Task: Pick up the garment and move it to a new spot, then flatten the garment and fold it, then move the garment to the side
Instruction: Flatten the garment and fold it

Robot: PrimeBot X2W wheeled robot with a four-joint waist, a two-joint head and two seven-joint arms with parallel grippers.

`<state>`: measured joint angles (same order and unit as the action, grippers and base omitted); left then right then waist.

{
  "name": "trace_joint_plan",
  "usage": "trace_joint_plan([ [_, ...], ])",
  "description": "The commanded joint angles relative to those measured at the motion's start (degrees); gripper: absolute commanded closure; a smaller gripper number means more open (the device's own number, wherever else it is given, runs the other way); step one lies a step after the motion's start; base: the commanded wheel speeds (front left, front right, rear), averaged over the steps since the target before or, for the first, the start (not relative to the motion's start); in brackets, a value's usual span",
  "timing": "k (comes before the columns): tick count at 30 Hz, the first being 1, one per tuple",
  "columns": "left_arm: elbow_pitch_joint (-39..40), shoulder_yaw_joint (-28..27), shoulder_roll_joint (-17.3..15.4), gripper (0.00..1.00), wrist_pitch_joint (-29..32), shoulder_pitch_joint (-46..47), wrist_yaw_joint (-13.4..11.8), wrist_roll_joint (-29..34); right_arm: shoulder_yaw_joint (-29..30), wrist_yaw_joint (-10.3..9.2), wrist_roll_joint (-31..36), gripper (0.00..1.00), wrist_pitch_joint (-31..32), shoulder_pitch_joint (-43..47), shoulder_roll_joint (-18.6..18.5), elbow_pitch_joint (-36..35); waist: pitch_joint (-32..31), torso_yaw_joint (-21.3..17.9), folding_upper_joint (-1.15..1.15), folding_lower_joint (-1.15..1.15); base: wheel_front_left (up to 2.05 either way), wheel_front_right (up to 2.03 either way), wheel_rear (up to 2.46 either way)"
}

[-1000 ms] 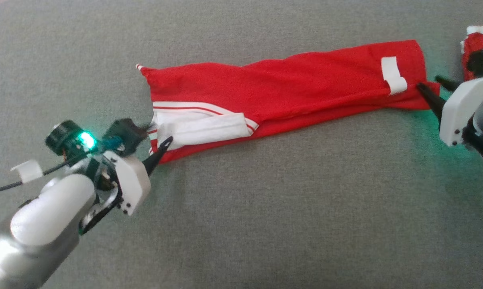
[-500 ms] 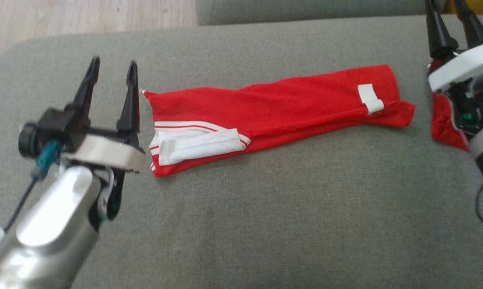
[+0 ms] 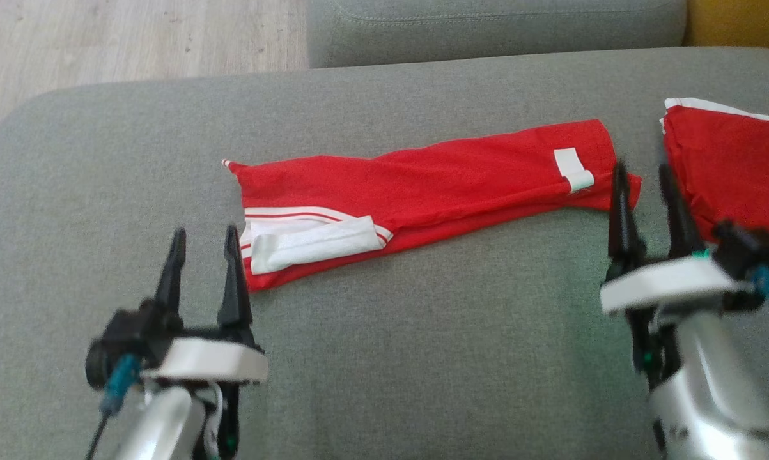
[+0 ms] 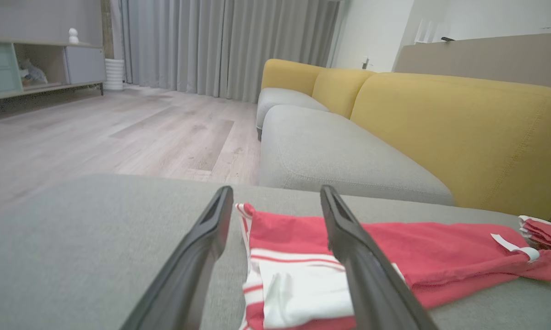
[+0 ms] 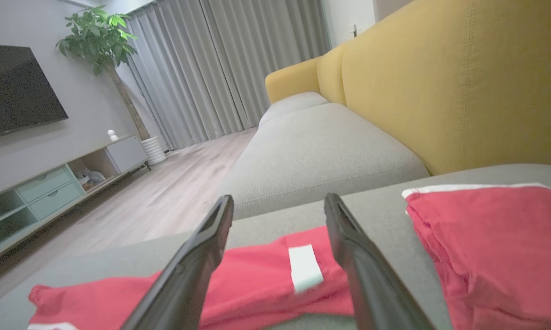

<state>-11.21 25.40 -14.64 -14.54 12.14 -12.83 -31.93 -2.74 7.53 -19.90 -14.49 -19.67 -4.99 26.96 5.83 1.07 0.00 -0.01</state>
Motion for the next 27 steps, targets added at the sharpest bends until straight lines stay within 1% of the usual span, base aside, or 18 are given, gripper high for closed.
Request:
trace_joint_plan([
  [1,1.49,-3.15,-0.17,0.00,-0.45,1.50,0.35,0.62,-0.54,-0.04,0.78,0.00,-0.50,-1.28,0.17,-2.70,0.01,-0.01,0.00,0.01,0.00,0.00,0.00],
  [4,0.66,-6.24,2.94,0.00,-0.45,-1.51,2.70,2.85,0.13,-0.04,2.91,0.00,-0.50,2.97,1.57,-4.54,0.12,0.09,0.00,0.01,0.00,0.00,0.00],
  [7,-0.22,-8.52,5.10,0.00,-0.45,-2.42,5.10,5.46,0.05,-0.04,3.73,0.00,-0.51,4.97,1.98,-5.45,0.65,0.36,0.00,0.01,0.00,0.00,0.00],
  [11,-1.10,-10.76,7.02,0.00,-0.45,-1.56,7.95,8.50,-0.10,-0.04,3.98,0.00,-0.51,4.74,2.08,-5.89,2.06,0.93,0.00,0.01,0.00,0.00,0.00],
  [15,-1.72,-12.10,8.31,0.00,-0.45,0.42,10.04,10.77,1.46,-0.04,5.87,0.00,-0.03,1.66,2.10,-4.33,4.25,1.93,0.00,0.01,0.00,0.00,0.00],
  [20,-1.95,-13.13,9.49,0.00,-0.45,2.32,11.78,12.91,6.76,-0.04,9.76,0.00,3.15,-5.17,2.10,0.18,7.48,3.27,0.00,0.01,0.00,0.00,0.00],
  [27,-2.52,-13.31,10.74,0.00,-0.45,4.36,13.57,14.75,18.88,-0.04,14.92,0.00,7.65,-14.20,2.08,11.31,10.84,5.51,0.00,0.01,0.00,0.00,0.00],
])
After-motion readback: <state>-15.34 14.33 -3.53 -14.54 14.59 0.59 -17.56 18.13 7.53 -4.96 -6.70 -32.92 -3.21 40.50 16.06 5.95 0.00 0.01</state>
